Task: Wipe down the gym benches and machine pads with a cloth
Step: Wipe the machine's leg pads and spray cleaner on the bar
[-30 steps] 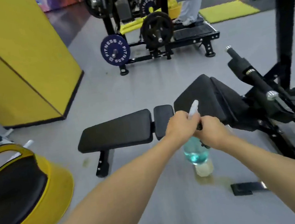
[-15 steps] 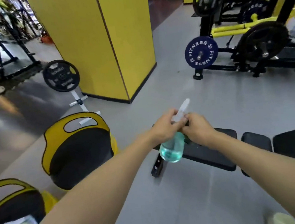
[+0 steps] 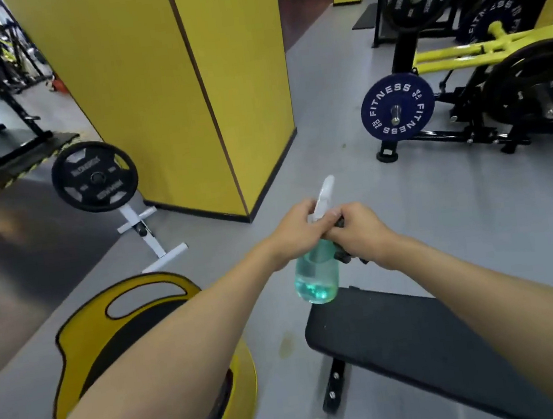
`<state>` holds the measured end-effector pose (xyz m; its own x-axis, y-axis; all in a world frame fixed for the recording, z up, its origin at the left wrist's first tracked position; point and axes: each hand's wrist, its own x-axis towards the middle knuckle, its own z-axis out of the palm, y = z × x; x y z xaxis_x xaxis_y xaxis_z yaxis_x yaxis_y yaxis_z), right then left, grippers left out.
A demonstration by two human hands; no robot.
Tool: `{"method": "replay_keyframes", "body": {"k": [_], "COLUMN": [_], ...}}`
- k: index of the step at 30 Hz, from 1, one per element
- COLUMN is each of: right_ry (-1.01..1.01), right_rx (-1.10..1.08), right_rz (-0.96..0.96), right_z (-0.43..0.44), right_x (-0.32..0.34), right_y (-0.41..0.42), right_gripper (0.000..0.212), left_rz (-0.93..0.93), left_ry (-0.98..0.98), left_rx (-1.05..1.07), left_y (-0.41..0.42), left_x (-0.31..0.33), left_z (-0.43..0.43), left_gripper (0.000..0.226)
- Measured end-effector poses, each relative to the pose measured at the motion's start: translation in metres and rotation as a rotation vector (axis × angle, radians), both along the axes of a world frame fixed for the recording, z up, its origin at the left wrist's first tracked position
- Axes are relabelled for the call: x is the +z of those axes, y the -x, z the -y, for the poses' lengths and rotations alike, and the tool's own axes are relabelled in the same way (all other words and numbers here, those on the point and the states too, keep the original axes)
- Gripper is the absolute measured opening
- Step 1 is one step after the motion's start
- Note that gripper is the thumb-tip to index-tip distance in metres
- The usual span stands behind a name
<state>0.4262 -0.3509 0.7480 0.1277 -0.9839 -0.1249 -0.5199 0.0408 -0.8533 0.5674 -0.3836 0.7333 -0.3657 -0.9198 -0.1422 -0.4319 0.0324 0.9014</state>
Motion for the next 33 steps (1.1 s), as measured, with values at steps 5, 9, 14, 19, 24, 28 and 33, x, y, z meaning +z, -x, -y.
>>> {"method": "replay_keyframes", "body": {"k": [5,9,14,19,24,28,33], "right_ry": [-0.048,-0.061,-0.028,-0.043,-0.113,-0.092,-0.043], "right_rx": [-0.063,-0.159,-0.352,-0.524,-0.792,-1.039,-1.294], "right_rz": [0.018,0.055,0.09,0.129,0.154,0.17,0.158], "right_z": [0.129,0.215,0.329,0.442,0.484,0.473,0.449], "right_x": [0.009,0.013,-0.007,-0.036,-0.042,-0.033,-0.02], "right_y": [-0.015,-0.009,0.016,0.043,0.085,0.134,0.209], "right_gripper": [0.016,0.02,0.021,0.014,0.017,0.017,0.015], "left_rz": [0.02,0.091,0.115,0.109,0.091,0.07,0.042], "left_ry": [-0.004,-0.022,0.015,0.004,-0.023,-0.018,-0.036], "left_rx": [-0.078,-0.208,-0.394,-0.538,-0.788,-1.026,-1.279], "left_y": [-0.01,0.001,0.037,0.084,0.154,0.236,0.344], "left_x": [0.016,0.024,0.011,-0.03,-0.041,-0.037,-0.024], "left_z": [0.133,0.237,0.372,0.51,0.573,0.58,0.563], "left_gripper": [0.02,0.028,0.02,0.032,0.03,0.031,0.034]}}
